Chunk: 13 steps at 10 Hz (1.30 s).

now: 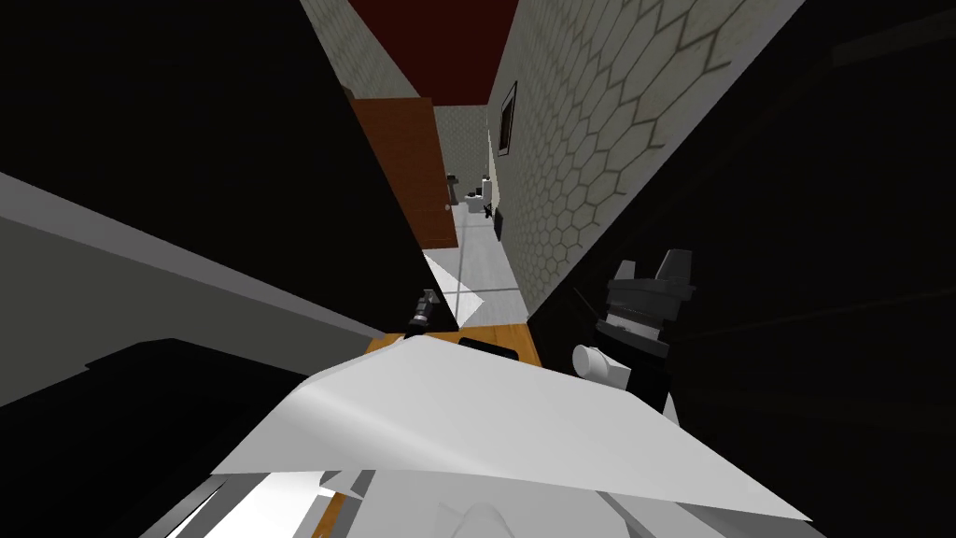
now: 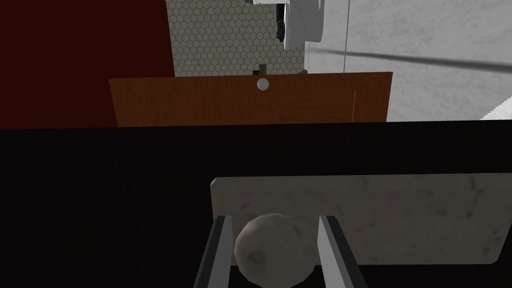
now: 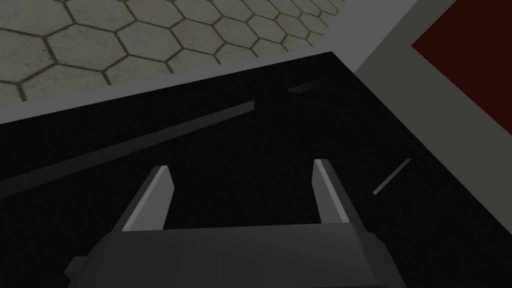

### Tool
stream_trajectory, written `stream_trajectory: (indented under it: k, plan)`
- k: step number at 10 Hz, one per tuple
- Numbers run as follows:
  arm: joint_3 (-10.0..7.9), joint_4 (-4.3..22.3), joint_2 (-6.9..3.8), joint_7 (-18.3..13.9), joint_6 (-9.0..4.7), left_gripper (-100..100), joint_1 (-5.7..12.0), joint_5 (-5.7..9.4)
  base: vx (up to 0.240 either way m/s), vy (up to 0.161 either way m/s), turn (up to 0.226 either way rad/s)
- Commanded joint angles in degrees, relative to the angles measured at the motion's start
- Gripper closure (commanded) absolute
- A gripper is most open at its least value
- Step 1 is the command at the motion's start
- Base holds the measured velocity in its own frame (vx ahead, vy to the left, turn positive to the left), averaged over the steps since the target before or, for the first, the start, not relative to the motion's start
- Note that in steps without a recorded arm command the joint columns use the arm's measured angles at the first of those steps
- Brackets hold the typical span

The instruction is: Pull the door open

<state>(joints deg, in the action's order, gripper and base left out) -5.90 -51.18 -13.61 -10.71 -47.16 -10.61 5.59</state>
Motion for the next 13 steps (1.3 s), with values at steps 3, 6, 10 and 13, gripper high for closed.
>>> stream_trajectory:
  k: [3, 6, 10, 13]
  plan:
    - [1.79, -0.2, -1.84, -2.4, -1.76, 100, -2.05, -0.81, -0.208, 0.029, -0.13]
    - [3.11, -0.5, -3.24, -4.2, -3.04, 100, -3.29, -1.42, -0.214, 0.033, -0.121]
    - [4.6, -0.6, -4.42, -5.7, -5.41, 100, -5.43, -2.19, -0.151, 0.027, -0.1]
    - [5.81, -0.8, -5.98, -7.3, -7.97, 100, -7.45, -2.85, -0.213, 0.041, -0.12]
